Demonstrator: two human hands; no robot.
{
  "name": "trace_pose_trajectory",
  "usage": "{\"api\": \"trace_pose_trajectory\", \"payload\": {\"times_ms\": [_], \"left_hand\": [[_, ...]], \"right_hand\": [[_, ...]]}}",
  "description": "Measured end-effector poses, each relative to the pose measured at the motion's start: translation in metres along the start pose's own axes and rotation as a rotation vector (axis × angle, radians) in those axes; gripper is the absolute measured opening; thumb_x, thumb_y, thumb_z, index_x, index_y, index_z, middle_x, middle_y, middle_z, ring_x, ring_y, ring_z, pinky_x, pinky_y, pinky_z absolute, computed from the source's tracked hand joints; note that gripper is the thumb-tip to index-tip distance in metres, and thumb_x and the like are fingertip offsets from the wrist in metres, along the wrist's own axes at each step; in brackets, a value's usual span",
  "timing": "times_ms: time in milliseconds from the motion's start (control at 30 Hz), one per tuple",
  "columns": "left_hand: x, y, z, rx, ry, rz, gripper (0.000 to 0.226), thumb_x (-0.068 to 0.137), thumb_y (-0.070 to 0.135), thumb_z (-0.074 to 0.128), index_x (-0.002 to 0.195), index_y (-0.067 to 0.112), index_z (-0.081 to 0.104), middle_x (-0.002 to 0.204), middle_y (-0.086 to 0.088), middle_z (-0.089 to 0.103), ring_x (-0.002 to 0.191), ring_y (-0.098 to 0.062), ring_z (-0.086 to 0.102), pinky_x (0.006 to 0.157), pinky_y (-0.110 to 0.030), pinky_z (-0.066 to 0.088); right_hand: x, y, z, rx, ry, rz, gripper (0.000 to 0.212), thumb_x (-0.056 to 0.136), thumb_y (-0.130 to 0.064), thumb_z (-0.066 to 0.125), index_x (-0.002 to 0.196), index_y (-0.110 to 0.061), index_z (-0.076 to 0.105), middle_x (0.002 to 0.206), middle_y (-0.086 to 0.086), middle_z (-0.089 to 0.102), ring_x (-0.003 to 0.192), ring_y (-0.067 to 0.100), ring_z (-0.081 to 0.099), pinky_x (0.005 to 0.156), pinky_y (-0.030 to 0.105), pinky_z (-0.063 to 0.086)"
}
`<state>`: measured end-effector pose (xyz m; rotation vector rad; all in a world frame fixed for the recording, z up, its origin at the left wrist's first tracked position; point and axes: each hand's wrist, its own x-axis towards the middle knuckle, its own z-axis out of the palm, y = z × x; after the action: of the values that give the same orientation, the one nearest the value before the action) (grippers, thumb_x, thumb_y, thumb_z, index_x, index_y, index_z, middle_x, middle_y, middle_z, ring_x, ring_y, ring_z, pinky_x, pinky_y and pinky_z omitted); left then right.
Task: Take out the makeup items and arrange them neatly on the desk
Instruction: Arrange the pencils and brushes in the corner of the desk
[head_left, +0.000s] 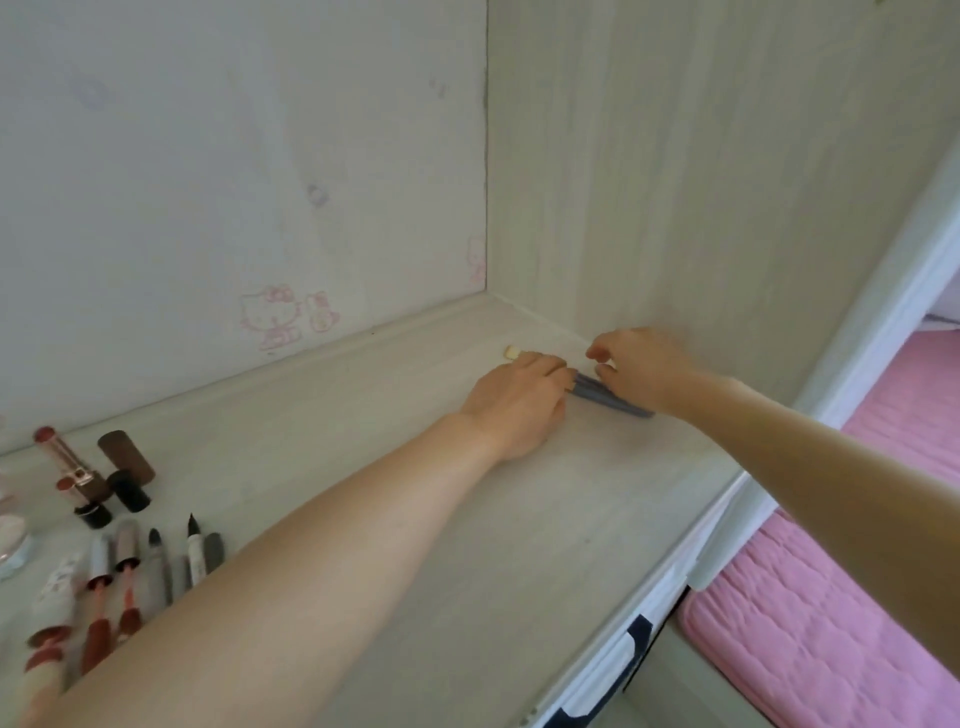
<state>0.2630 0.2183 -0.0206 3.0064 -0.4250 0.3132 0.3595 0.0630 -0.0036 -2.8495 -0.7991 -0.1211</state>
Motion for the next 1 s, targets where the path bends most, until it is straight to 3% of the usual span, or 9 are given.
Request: {"api": "trace_pose_trajectory", "payload": {"times_ms": [100, 167, 367, 633, 800, 1000], "left_hand": [[0.014, 0.000, 0.007, 0.019, -0.080, 0.010, 0.052, 0.102, 0.032, 0.031, 0.150, 0.014, 0.022, 0.157, -0.003, 0.023, 0.145, -0.023, 0.016, 0.117, -0.036, 0.017], [0.019, -0.002, 0.011, 0.041, -0.134, 0.024, 0.054, 0.102, 0.038, 0.031, 0.151, 0.015, 0.021, 0.158, -0.003, 0.021, 0.145, -0.023, 0.015, 0.118, -0.036, 0.015], [0.017, -0.008, 0.018, -0.011, -0.091, 0.058, 0.053, 0.100, 0.040, 0.036, 0.147, 0.017, 0.031, 0.153, -0.001, 0.031, 0.139, -0.020, 0.029, 0.114, -0.033, 0.025], [-0.007, -0.019, 0.011, 0.004, -0.052, 0.108, 0.041, 0.101, 0.029, 0.037, 0.141, 0.019, 0.042, 0.152, 0.001, 0.033, 0.135, -0.020, 0.036, 0.110, -0.030, 0.029], [-0.013, -0.027, 0.008, 0.124, 0.004, 0.153, 0.029, 0.100, 0.015, 0.041, 0.125, 0.017, 0.056, 0.137, 0.000, 0.048, 0.120, -0.023, 0.049, 0.095, -0.036, 0.043], [-0.014, -0.033, 0.005, 0.233, 0.089, 0.204, 0.022, 0.097, 0.010, 0.044, 0.112, 0.016, 0.060, 0.117, -0.001, 0.056, 0.112, -0.021, 0.047, 0.086, -0.030, 0.039]], "right_hand": [[0.013, 0.007, -0.001, 0.082, 0.015, 0.033, 0.027, 0.093, -0.015, 0.055, 0.118, -0.015, 0.065, 0.122, 0.006, 0.063, 0.112, 0.024, 0.058, 0.091, 0.026, 0.042], [0.017, 0.007, -0.003, 0.158, 0.004, 0.045, 0.023, 0.091, -0.018, 0.061, 0.112, -0.013, 0.068, 0.117, 0.006, 0.066, 0.107, 0.022, 0.061, 0.086, 0.022, 0.041], [0.020, 0.004, 0.003, 0.177, -0.083, 0.032, 0.021, 0.087, -0.022, 0.067, 0.104, -0.012, 0.072, 0.108, 0.005, 0.070, 0.100, 0.019, 0.063, 0.082, 0.021, 0.045], [0.017, 0.010, 0.001, 0.133, -0.088, 0.074, 0.018, 0.085, -0.013, 0.067, 0.102, -0.014, 0.073, 0.104, 0.006, 0.071, 0.085, 0.015, 0.060, 0.073, 0.018, 0.040], [0.014, 0.011, 0.000, 0.098, -0.129, 0.095, 0.019, 0.085, -0.011, 0.066, 0.103, -0.010, 0.070, 0.107, 0.010, 0.068, 0.097, 0.024, 0.063, 0.076, 0.022, 0.043], [0.011, 0.013, -0.006, 0.117, -0.173, 0.125, 0.014, 0.081, -0.018, 0.070, 0.093, -0.012, 0.067, 0.093, 0.008, 0.067, 0.078, 0.020, 0.058, 0.065, 0.024, 0.041]]}}
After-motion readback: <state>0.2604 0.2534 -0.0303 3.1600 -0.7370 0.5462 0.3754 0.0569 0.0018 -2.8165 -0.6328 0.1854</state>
